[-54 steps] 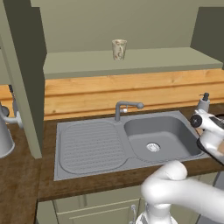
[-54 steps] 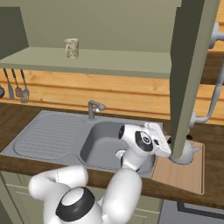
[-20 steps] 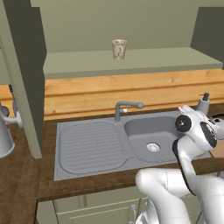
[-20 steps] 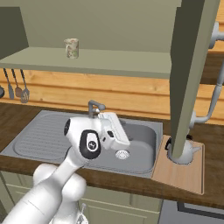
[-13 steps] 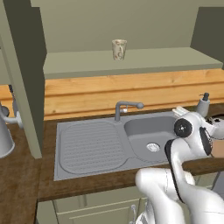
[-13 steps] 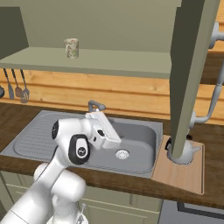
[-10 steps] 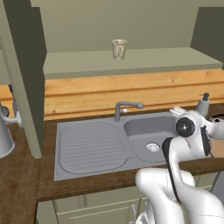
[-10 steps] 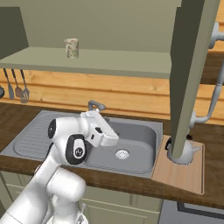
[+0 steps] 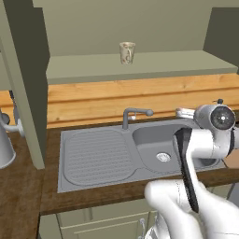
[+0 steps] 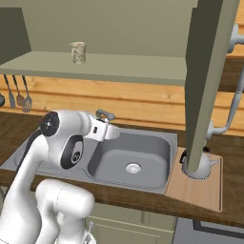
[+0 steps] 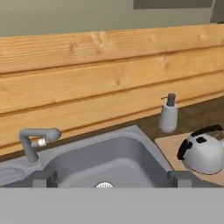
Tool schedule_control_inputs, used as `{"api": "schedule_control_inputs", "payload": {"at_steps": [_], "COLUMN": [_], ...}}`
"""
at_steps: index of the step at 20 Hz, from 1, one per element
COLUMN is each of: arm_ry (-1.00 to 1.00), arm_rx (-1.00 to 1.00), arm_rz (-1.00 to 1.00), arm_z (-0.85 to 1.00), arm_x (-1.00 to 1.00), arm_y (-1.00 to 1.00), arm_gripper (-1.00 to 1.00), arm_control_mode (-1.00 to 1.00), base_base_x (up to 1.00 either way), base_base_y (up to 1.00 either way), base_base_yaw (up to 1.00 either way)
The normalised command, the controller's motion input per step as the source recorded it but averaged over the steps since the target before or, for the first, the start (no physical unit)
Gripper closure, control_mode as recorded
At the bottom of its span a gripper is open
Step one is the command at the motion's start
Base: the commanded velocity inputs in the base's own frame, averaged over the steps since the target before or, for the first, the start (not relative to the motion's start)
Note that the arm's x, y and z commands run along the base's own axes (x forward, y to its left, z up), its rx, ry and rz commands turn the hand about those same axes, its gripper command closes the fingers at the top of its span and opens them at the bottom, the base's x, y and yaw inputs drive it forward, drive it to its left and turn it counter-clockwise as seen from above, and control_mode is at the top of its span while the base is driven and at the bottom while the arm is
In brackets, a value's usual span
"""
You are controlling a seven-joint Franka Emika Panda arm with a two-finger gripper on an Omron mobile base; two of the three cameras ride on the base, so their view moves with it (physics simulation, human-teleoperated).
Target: Pick the kettle from the counter and place it on the tray. Then pick the mug from the cabinet and place it on the tray. Then close the cabinet doors.
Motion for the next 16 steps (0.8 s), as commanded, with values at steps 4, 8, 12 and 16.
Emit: {"api": "schedule_control_inputs", "payload": {"at_steps": [4, 8, 12, 16], "arm_ry": [0.10, 0.00, 0.00, 0.00], "arm_rx": [0.00, -0.02, 0.00, 0.00], "arm_rz": [0.45, 0.44, 0.15, 0.01], "arm_z": [0.42, 0.50, 0.66, 0.64], "arm_x": [-0.05, 0.00, 0.00, -0.10], "arm_y": [0.67, 0.65, 0.59, 0.47], "arm_gripper": [-1.00, -1.00, -1.00, -1.00], "arm_control_mode": [-1.00, -1.00, -1.00, -1.00], "base_base_x": [0.00, 0.00, 0.00, 0.00], "base_base_y": [0.00, 0.00, 0.00, 0.00], "base_base_yaw": [0.00, 0.00, 0.00, 0.00]}}
